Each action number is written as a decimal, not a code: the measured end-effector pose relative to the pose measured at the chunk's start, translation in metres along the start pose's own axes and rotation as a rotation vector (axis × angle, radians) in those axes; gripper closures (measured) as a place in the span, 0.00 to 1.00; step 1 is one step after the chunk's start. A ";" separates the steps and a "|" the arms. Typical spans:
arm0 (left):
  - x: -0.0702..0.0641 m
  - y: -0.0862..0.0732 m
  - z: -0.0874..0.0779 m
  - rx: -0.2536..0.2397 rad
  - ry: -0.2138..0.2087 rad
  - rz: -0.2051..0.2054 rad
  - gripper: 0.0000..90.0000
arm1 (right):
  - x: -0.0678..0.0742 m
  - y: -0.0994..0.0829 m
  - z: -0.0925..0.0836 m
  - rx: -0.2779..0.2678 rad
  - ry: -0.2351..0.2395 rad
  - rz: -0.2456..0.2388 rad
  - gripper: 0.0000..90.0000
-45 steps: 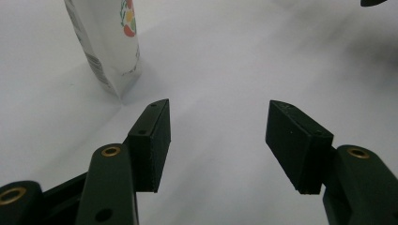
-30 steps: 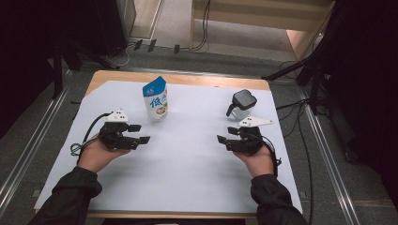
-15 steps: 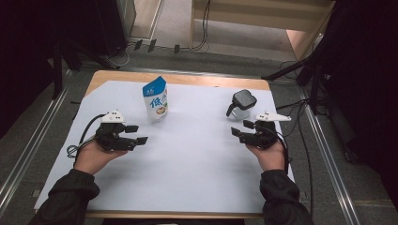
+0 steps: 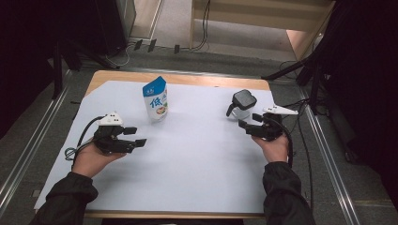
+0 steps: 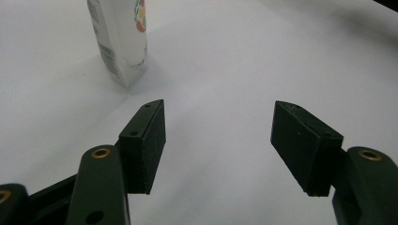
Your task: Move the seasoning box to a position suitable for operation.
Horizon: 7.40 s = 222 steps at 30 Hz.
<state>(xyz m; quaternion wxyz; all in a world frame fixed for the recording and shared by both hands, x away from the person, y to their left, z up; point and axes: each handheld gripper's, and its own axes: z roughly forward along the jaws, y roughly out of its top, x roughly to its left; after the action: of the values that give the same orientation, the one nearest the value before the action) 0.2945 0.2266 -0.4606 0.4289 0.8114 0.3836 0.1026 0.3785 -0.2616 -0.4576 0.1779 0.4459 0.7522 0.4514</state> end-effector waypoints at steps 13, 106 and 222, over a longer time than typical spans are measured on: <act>-0.003 -0.002 -0.002 -0.007 0.002 -0.001 0.39 | -0.024 0.004 0.022 0.025 -0.068 0.052 0.11; -0.011 0.002 0.015 0.006 -0.083 0.016 0.43 | 0.013 0.012 0.054 0.029 -0.068 0.015 0.18; -0.015 0.041 0.071 0.091 -0.222 0.044 1.00 | 0.124 -0.020 0.039 0.084 0.250 -0.128 0.97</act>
<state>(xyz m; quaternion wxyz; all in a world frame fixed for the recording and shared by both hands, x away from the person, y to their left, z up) 0.3411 0.1577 -0.4700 0.4291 0.8447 0.3199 0.0039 0.3276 -0.1417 -0.4783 0.0926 0.3443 0.8135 0.4594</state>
